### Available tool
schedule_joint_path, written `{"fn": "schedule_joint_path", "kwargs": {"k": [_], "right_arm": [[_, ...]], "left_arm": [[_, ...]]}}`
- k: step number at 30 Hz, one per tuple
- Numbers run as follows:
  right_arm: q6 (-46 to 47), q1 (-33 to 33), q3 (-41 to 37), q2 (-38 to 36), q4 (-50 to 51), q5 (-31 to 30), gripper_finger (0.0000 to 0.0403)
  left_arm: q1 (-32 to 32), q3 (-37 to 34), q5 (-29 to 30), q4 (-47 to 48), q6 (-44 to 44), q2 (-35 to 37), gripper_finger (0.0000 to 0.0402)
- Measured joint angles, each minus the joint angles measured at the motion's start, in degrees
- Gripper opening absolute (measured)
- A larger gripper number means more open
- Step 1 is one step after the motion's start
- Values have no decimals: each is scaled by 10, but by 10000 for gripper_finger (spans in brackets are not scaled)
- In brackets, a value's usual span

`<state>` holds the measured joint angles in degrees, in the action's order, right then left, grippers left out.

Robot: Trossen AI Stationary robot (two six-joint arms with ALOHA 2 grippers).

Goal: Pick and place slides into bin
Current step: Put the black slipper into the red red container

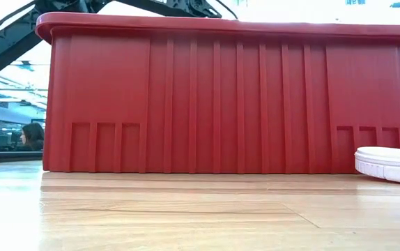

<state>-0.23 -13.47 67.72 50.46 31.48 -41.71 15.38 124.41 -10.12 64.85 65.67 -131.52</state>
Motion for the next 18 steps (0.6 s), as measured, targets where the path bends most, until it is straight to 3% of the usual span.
{"fn": "schedule_joint_path", "kwargs": {"k": [13, 18], "right_arm": [[0, 0, 0, 0, 0, 0, 0], [0, 0, 0, 0, 0, 0, 0]], "left_arm": [[4, -17, 16, -129, 3, 0, 0], [9, -17, 17, -97, -11, 0, 0]]}}
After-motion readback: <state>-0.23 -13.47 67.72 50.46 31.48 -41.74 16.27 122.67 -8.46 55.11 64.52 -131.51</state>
